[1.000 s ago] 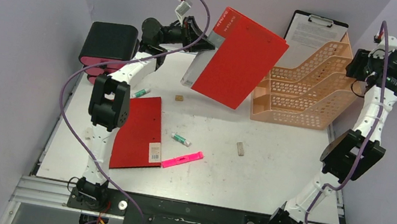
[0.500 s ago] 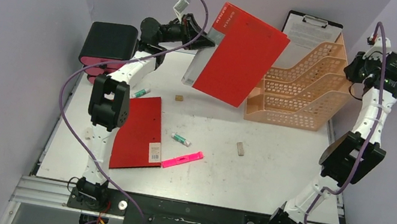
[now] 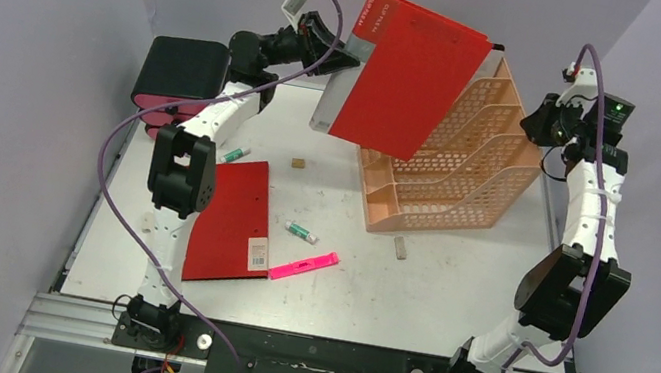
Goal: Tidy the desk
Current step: Move the storage box to the center of the board.
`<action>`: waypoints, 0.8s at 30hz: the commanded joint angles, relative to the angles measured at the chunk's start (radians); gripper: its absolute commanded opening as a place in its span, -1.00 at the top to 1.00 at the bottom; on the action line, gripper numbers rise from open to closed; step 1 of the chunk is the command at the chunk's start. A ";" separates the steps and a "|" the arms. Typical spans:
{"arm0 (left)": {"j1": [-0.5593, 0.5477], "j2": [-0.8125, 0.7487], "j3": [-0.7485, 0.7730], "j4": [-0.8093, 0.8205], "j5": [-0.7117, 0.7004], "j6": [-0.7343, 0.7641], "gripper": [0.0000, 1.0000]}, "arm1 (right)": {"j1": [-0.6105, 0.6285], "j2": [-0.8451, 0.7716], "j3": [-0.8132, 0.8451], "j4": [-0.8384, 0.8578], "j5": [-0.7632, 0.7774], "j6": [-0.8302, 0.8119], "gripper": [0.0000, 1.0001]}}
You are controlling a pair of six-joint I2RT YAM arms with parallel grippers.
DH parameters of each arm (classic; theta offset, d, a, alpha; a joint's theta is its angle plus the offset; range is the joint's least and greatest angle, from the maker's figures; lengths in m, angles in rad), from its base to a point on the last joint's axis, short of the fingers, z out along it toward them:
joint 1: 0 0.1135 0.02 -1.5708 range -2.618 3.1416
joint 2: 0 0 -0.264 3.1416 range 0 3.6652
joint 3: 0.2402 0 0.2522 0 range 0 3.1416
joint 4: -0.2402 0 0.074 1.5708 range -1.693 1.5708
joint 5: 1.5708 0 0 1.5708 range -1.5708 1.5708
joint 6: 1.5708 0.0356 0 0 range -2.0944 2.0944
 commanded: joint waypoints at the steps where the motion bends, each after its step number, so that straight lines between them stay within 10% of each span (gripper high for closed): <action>1: -0.017 -0.004 0.087 0.100 -0.065 0.027 1.00 | 0.045 -0.072 -0.100 -0.017 -0.058 0.117 0.89; 24: -0.156 0.105 0.221 -0.273 -0.013 0.452 1.00 | 0.070 -0.136 -0.176 0.033 -0.074 0.182 0.89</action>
